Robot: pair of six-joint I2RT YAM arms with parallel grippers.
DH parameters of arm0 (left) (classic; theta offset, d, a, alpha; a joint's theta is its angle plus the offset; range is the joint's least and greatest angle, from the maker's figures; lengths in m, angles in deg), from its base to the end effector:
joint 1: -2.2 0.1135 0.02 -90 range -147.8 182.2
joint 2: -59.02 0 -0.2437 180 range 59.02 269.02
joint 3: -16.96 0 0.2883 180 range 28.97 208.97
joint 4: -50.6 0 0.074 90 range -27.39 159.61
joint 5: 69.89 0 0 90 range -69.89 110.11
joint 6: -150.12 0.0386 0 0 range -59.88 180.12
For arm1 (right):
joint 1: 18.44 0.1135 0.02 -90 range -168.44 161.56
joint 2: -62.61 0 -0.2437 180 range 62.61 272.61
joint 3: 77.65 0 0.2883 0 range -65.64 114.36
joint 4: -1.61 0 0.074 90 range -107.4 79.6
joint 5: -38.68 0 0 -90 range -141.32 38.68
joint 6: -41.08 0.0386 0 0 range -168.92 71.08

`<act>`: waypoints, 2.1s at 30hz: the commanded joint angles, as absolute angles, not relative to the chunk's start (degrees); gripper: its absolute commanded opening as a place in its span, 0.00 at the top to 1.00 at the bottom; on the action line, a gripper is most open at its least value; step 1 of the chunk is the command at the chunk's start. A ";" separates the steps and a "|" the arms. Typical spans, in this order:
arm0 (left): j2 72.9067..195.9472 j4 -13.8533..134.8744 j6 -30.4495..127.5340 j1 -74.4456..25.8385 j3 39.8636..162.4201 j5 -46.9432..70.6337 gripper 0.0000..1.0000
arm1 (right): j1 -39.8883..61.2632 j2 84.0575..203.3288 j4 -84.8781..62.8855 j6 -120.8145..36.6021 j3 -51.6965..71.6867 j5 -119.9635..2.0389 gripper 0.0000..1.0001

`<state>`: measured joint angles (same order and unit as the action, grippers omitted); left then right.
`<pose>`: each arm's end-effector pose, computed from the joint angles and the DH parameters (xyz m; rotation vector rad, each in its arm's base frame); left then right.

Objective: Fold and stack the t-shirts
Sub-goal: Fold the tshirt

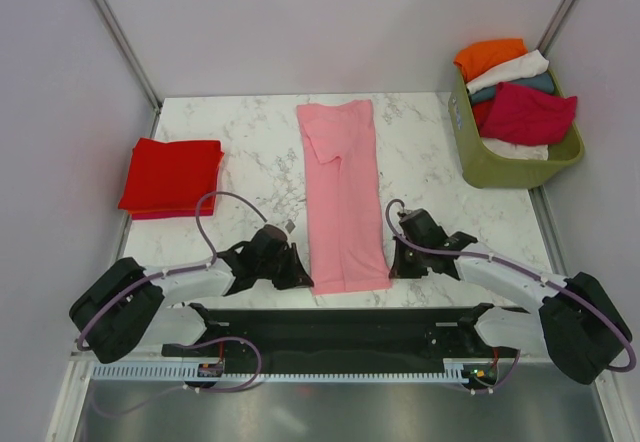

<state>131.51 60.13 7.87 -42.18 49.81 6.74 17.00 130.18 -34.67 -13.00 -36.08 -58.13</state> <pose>0.1664 -0.1754 0.0776 -0.0672 2.6775 -0.9523 0.1916 0.1420 0.1129 -0.0290 2.7682 0.5321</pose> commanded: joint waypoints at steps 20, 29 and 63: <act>126.96 65.51 6.68 -42.54 47.25 8.86 0.98 | 17.33 122.72 -38.79 -9.90 -35.77 -54.84 0.57; 126.35 65.60 6.68 -42.54 46.55 8.33 0.98 | 17.33 132.21 -33.52 -11.83 -27.67 -57.12 0.76; 123.80 67.01 7.12 -42.54 44.53 8.59 0.98 | 17.33 144.09 -29.91 -12.36 -27.23 -44.55 0.89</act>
<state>124.56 63.35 6.45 -42.25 46.05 7.77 17.35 145.42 -28.38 -11.51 -25.89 -48.16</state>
